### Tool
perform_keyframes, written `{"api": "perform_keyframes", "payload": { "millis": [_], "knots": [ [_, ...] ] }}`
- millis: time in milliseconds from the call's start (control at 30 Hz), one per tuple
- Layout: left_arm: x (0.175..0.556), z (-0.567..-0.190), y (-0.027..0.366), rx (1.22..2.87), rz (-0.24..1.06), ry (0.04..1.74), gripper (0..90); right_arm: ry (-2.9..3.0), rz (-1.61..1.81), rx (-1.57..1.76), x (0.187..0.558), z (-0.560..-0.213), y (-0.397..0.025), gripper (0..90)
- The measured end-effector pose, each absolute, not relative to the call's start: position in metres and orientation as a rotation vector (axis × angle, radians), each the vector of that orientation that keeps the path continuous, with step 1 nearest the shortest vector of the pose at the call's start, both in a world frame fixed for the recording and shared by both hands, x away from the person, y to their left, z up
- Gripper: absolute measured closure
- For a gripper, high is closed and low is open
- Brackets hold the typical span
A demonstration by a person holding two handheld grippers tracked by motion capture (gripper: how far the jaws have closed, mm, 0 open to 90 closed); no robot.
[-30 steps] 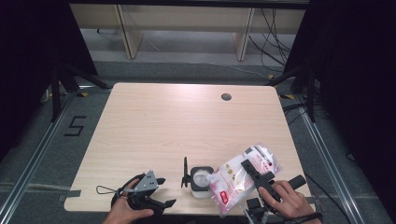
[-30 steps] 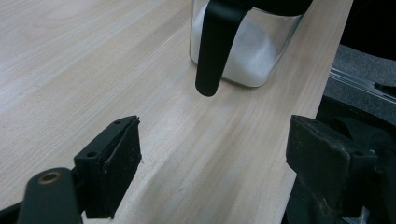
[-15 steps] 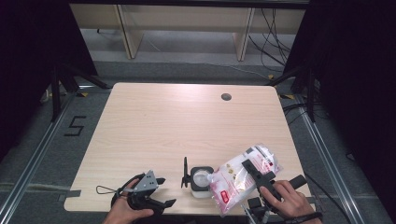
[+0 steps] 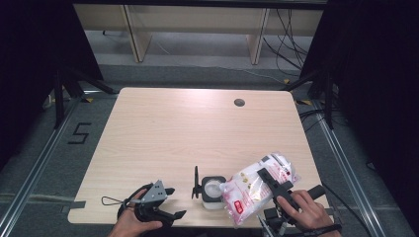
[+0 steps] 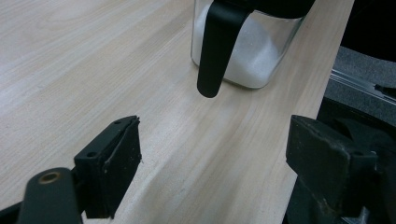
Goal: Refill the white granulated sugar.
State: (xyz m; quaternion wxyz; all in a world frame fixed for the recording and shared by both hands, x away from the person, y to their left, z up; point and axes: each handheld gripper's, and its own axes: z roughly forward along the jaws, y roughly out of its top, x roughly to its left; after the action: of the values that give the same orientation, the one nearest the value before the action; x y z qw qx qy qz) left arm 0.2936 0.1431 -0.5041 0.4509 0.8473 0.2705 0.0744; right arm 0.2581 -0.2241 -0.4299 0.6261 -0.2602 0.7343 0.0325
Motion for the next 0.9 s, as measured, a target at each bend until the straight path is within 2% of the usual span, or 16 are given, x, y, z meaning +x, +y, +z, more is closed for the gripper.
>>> {"api": "perform_keyframes", "payload": {
  "millis": [900],
  "knots": [
    [0.2948, -0.5039, 0.1443, 2.103, 0.189, 0.666, 17.5, 1.718, 0.101, -0.536, 0.257, -0.4352, -0.2237, 53.6]
  ]
}}
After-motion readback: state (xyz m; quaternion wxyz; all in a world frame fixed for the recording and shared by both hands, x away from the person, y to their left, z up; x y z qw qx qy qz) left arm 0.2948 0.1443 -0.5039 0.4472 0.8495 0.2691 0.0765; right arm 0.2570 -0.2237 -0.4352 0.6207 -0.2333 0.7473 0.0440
